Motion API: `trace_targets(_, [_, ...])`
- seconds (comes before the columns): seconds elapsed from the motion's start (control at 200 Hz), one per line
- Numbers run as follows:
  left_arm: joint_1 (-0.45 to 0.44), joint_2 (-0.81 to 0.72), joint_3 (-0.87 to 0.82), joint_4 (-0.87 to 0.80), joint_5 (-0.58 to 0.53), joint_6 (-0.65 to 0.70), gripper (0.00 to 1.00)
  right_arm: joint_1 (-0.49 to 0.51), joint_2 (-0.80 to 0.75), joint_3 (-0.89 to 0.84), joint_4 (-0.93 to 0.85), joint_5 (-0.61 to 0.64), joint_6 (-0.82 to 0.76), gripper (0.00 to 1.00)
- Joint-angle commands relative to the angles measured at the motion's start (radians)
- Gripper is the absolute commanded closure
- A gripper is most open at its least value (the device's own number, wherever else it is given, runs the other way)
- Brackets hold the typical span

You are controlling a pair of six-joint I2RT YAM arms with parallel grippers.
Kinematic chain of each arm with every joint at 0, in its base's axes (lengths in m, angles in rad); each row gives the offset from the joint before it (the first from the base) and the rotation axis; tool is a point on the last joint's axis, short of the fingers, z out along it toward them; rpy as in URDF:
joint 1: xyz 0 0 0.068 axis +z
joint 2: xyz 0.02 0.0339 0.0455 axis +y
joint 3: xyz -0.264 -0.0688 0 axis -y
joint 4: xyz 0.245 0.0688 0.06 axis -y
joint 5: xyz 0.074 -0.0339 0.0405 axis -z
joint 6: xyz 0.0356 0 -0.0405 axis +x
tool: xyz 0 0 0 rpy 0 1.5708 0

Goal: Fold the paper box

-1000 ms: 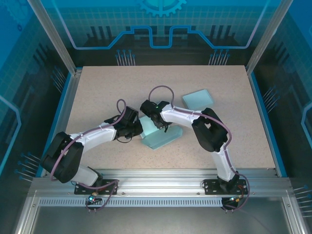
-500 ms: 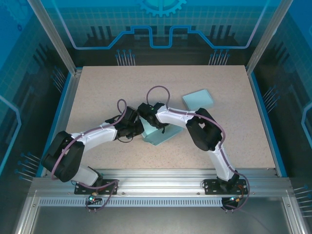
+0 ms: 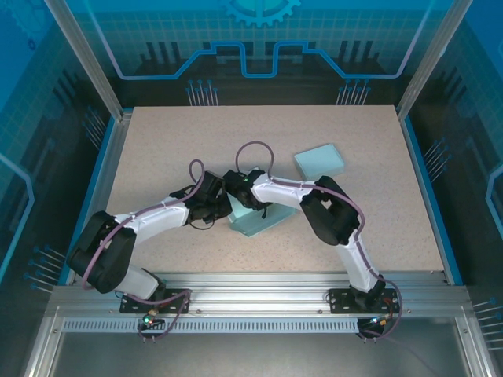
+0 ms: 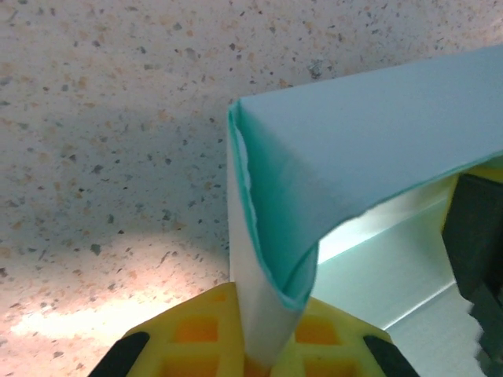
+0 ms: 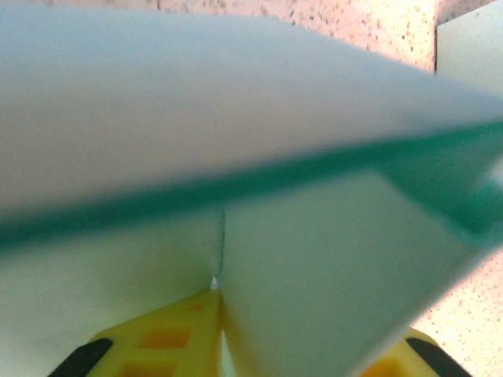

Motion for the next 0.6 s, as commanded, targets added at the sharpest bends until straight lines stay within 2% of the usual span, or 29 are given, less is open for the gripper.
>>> trace_targets(0.0, [0.018,0.006,0.022,-0.158,-0.089,0.022,1.0,-0.047,-0.055,-0.05,-0.1,-0.065,-0.058,0.61])
trace_targets(0.26, [0.018,0.043,0.086,-0.272,-0.098,0.1,1.0,-0.059,-0.211,-0.069,-0.015,-0.28,-0.095,0.35])
trace_targets(0.37, [0.017,0.055,0.12,-0.317,-0.1,0.143,1.0,-0.082,-0.271,-0.105,0.04,-0.39,-0.098,0.3])
trace_targets(0.595, [0.019,0.108,0.236,-0.435,-0.108,0.264,1.0,-0.138,-0.415,-0.196,0.149,-0.584,-0.107,0.26])
